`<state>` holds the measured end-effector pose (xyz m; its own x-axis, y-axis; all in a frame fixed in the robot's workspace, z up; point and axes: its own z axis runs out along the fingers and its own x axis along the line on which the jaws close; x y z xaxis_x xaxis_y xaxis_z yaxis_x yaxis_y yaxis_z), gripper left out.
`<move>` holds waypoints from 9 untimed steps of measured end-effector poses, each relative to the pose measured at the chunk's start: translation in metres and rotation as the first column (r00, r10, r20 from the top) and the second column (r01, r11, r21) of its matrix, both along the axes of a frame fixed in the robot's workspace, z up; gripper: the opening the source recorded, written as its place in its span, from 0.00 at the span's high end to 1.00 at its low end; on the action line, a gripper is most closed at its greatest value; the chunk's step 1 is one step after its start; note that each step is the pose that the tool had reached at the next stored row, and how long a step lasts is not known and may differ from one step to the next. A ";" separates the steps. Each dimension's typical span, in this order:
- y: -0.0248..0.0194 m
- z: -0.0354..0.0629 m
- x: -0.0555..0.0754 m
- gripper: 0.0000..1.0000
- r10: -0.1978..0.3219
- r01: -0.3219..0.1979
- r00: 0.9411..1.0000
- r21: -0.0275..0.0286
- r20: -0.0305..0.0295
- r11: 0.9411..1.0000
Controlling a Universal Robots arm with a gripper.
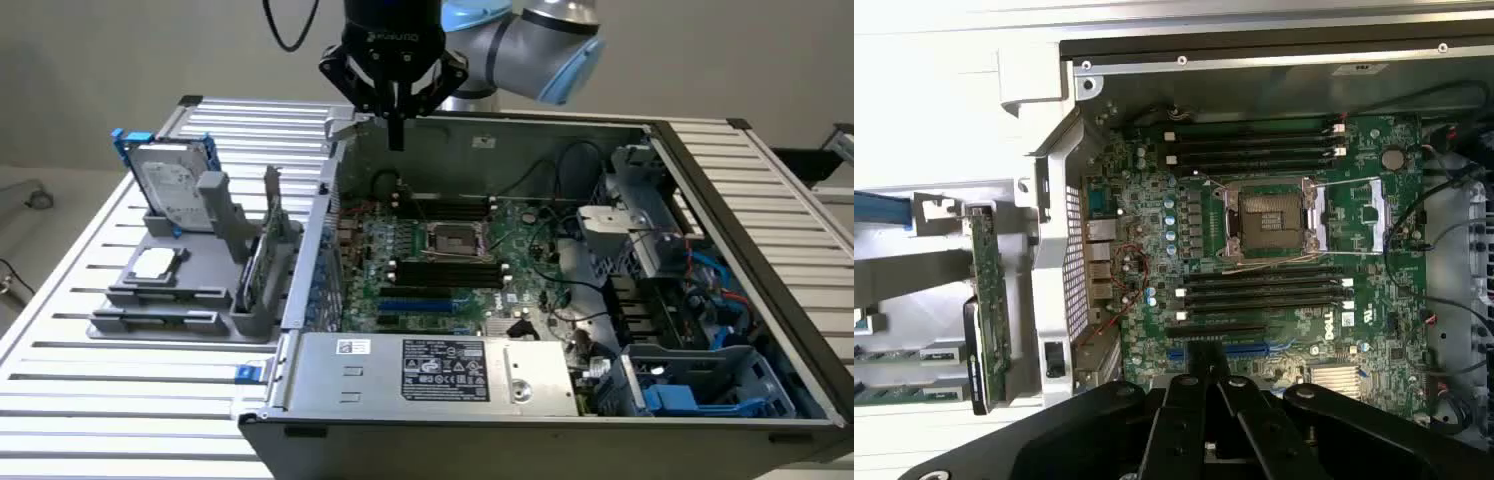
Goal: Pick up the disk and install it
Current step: 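Reach for the disk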
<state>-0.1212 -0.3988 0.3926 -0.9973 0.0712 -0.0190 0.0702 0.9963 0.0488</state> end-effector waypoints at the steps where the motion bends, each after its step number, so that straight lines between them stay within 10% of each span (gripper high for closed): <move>1: 0.0000 0.0000 0.000 0.89 0.000 0.000 1.000 0.000 0.000 1.000; 9: 0.0000 0.0000 0.000 0.89 0.000 0.000 1.000 0.000 0.000 1.000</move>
